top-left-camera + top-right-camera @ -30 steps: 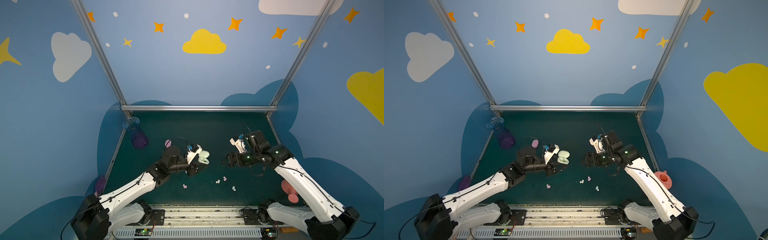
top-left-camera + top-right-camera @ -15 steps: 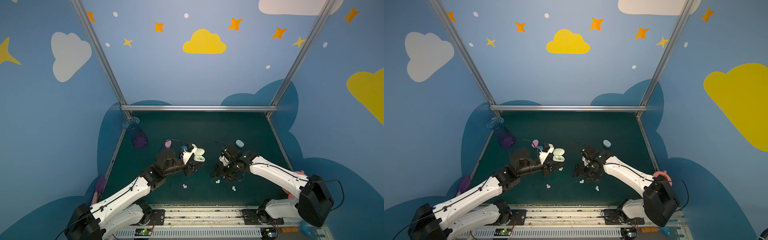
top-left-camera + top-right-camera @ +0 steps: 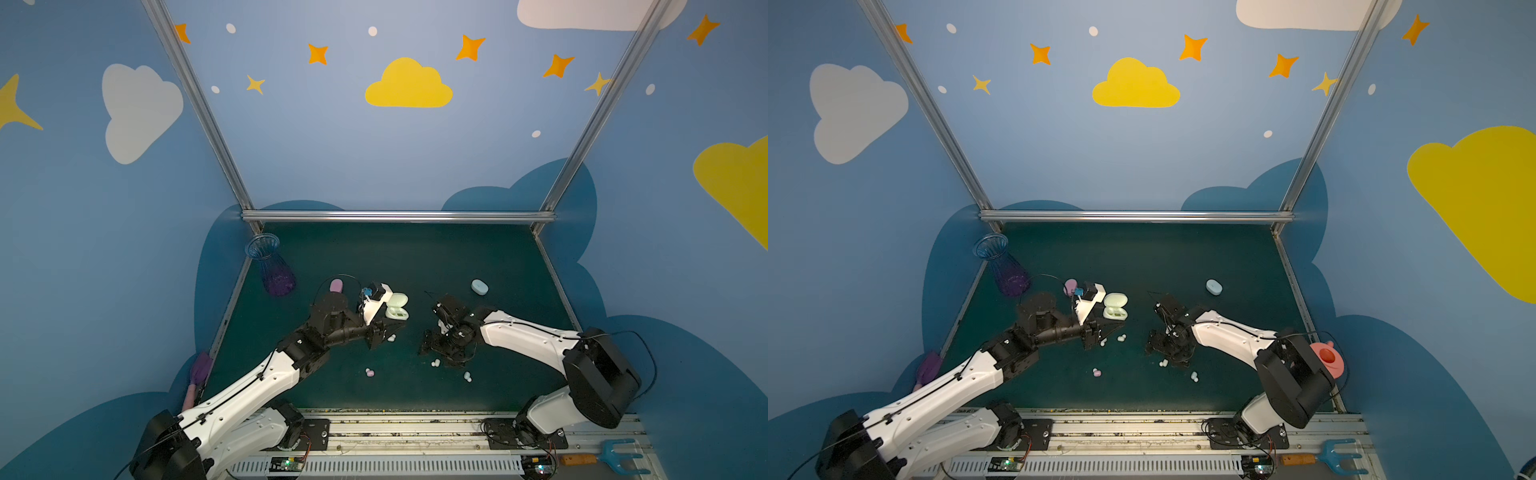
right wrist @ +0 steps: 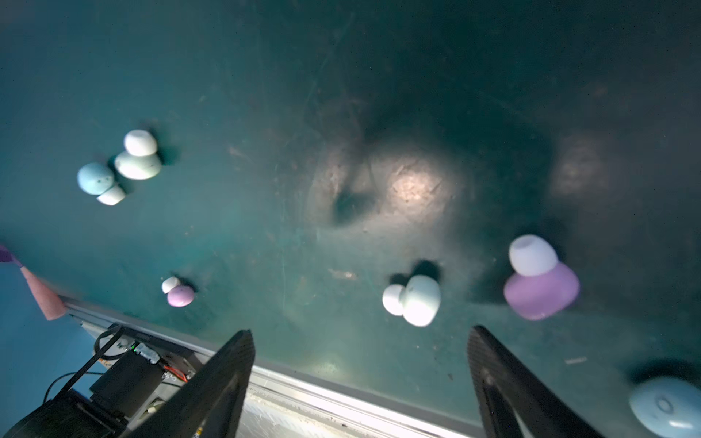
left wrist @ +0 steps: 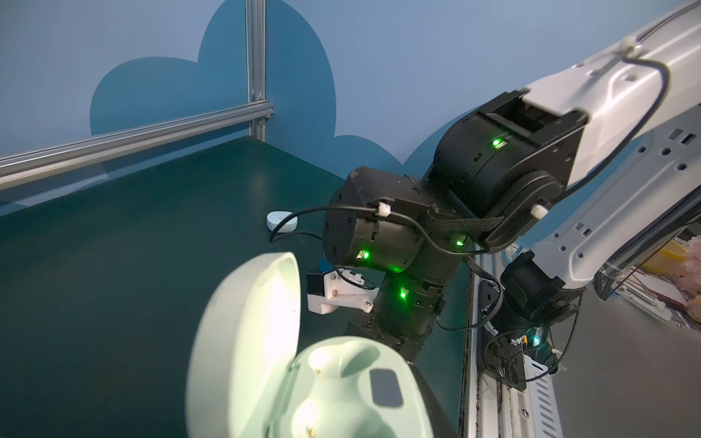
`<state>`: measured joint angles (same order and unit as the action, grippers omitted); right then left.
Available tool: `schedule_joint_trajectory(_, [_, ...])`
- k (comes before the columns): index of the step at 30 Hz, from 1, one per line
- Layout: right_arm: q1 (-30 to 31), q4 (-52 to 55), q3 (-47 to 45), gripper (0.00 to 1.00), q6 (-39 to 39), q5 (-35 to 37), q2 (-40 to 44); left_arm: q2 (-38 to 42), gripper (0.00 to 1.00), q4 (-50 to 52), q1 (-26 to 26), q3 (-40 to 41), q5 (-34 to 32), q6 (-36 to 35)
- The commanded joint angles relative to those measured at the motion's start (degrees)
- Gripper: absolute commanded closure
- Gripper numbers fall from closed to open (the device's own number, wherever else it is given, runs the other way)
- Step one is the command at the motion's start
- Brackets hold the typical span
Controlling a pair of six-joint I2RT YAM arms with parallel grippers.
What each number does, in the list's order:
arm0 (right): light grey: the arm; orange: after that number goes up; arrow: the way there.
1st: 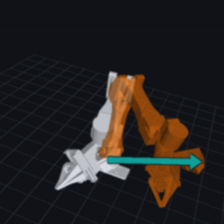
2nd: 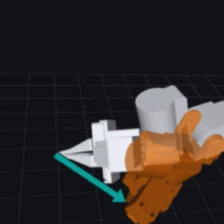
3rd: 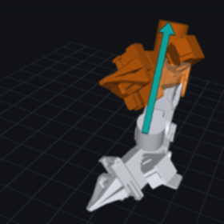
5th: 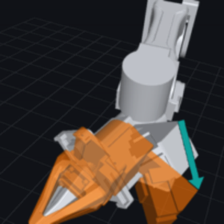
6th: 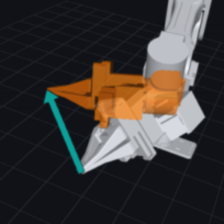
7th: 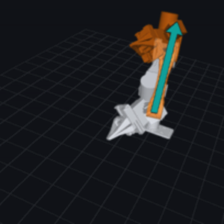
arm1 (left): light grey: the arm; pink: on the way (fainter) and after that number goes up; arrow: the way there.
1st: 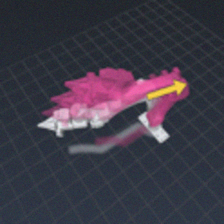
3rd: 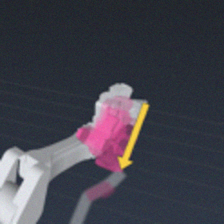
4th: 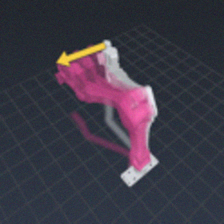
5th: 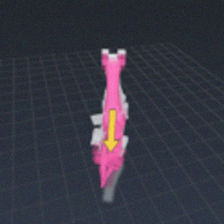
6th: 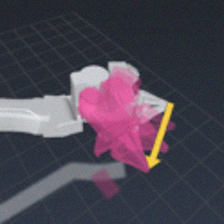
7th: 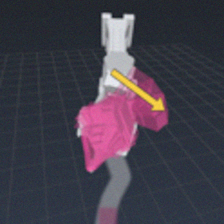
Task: Insert wireless bluetooth earbuds into charging case
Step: Turn over the wireless bluetooth earbud at the bottom-center of the table.
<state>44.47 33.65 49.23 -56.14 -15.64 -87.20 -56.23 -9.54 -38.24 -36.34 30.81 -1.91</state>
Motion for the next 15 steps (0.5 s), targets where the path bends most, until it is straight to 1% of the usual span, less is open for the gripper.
schedule_joint_trajectory(1, [0.00,-0.62,0.11,0.14,-0.70,0.44,-1.66,0.30,0.79,-0.73,0.29,-0.62,1.01,-0.89])
schedule_joint_trajectory(8, [-0.16,-1.04,1.81,0.14,0.24,-0.70,-5.11,0.31,0.79,-1.18,0.36,-0.34,0.94,-0.59])
schedule_joint_trajectory(15, [0.06,-1.73,2.97,0.14,0.38,-1.44,-5.49,0.43,0.79,-0.99,0.51,-0.20,0.83,-0.76])
